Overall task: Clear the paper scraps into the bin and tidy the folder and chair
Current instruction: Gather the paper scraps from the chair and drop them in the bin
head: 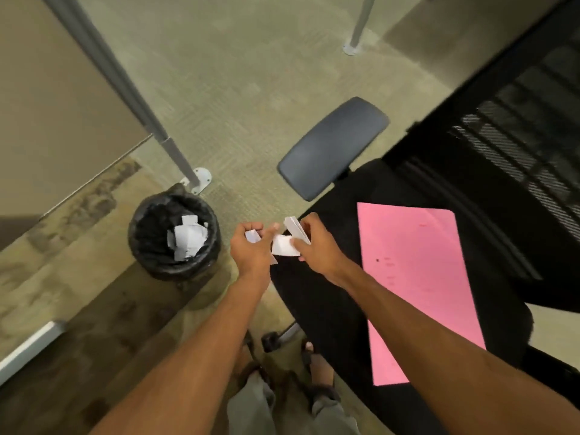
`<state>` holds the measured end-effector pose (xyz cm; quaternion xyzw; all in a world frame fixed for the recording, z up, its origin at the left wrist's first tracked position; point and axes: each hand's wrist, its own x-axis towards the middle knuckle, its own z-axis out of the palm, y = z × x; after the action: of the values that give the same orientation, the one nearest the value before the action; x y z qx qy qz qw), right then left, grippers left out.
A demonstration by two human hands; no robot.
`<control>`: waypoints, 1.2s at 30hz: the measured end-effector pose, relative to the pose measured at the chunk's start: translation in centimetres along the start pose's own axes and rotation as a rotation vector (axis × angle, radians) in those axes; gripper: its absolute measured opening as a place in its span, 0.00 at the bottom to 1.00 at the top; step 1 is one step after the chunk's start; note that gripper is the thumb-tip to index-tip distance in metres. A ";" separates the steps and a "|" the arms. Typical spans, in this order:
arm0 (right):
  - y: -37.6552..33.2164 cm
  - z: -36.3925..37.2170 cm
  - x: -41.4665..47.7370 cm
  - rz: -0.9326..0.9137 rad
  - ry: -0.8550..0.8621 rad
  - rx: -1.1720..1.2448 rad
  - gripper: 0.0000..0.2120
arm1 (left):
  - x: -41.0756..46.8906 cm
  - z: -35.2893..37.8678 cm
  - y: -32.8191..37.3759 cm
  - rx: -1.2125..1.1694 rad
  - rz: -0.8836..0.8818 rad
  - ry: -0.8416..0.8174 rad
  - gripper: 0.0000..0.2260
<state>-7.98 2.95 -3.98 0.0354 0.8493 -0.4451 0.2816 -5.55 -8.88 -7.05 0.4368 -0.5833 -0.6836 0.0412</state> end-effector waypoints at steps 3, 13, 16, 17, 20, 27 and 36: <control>-2.0 4.0 1.4 -0.069 -0.057 -0.058 0.12 | 2.6 -4.2 0.1 0.031 -0.093 0.060 0.14; -4.8 19.7 9.3 -0.138 -0.188 -0.274 0.12 | 14.9 -17.1 -3.7 0.021 -0.424 0.302 0.18; -5.1 24.2 12.0 -0.109 -0.221 -0.330 0.14 | 18.9 -20.1 -5.3 -0.024 -0.481 0.253 0.22; -5.1 25.4 12.8 -0.103 -0.228 -0.358 0.15 | 20.0 -21.0 -6.0 -0.041 -0.494 0.258 0.24; -4.9 28.4 15.3 -0.077 -0.232 -0.425 0.14 | 22.6 -22.9 -7.5 -0.056 -0.516 0.278 0.29; -3.0 32.9 20.0 -0.078 -0.276 -0.572 0.18 | 26.8 -23.9 -8.6 -0.042 -0.543 0.299 0.45; -2.1 35.3 23.5 0.059 -0.284 -0.440 0.28 | 31.4 -22.7 -8.7 -0.031 -0.552 0.210 0.40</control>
<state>-12.61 -30.15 -30.17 -0.0649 0.8762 -0.2416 0.4119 -6.31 -41.17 -30.12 0.6466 -0.4245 -0.6288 -0.0792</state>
